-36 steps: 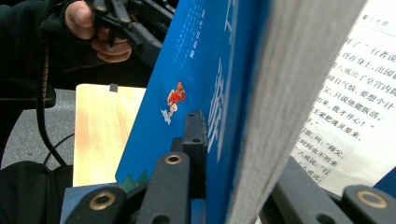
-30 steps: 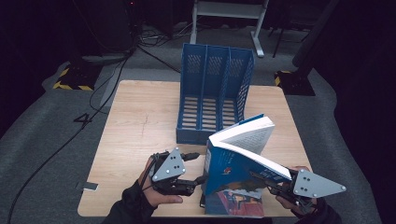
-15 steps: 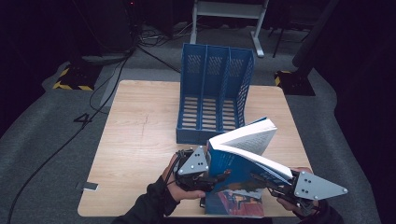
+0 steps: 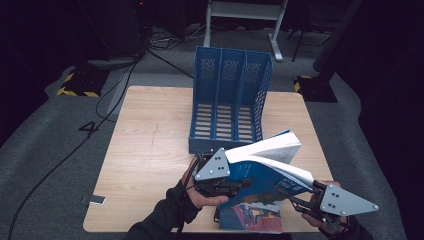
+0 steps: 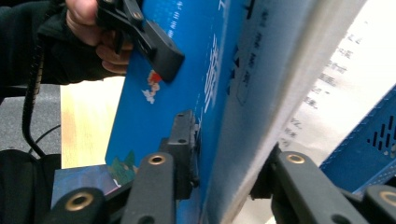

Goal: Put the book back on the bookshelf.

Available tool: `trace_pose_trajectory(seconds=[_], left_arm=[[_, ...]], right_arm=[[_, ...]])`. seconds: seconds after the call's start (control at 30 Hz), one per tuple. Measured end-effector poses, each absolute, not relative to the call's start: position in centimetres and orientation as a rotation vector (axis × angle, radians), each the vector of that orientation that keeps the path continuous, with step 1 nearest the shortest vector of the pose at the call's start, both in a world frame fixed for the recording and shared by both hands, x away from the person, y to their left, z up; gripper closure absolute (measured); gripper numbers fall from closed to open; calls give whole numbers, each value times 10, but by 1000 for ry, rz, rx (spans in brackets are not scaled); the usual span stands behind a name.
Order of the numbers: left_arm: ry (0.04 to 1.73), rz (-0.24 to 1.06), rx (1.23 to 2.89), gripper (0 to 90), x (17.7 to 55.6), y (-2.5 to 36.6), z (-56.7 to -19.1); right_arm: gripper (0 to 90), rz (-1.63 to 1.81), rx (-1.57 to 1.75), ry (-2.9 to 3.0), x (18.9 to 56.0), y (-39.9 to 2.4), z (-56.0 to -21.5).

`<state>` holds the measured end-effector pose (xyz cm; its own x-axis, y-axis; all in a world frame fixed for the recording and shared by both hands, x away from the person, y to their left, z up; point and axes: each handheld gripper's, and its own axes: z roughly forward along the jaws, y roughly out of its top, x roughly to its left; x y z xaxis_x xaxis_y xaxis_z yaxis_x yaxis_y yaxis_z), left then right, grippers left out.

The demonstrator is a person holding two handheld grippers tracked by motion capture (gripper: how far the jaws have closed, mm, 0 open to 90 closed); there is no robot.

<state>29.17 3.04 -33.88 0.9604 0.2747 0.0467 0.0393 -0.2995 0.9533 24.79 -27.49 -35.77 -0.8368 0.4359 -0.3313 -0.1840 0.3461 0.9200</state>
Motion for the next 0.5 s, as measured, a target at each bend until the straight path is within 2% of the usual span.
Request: trace_pose_trajectory(seconds=[0.2, 0.4, 0.43, 0.47, 0.5], left_arm=[[182, 257, 1827, 532, 290, 25, -327], [172, 271, 1842, 572, 289, 24, -326], [176, 266, 1838, 575, 290, 24, -326], [176, 266, 1838, 577, 290, 24, -326], [171, 261, 1834, 581, 291, 24, -326]], right_arm=[[599, 1502, 275, 2056, 247, -279, -357], [560, 1489, 353, 2005, 248, -292, -357], [483, 1482, 407, 1985, 251, -299, -359], [483, 1482, 407, 1985, 251, -299, -359], [425, 1498, 455, 2003, 257, -304, -363]])
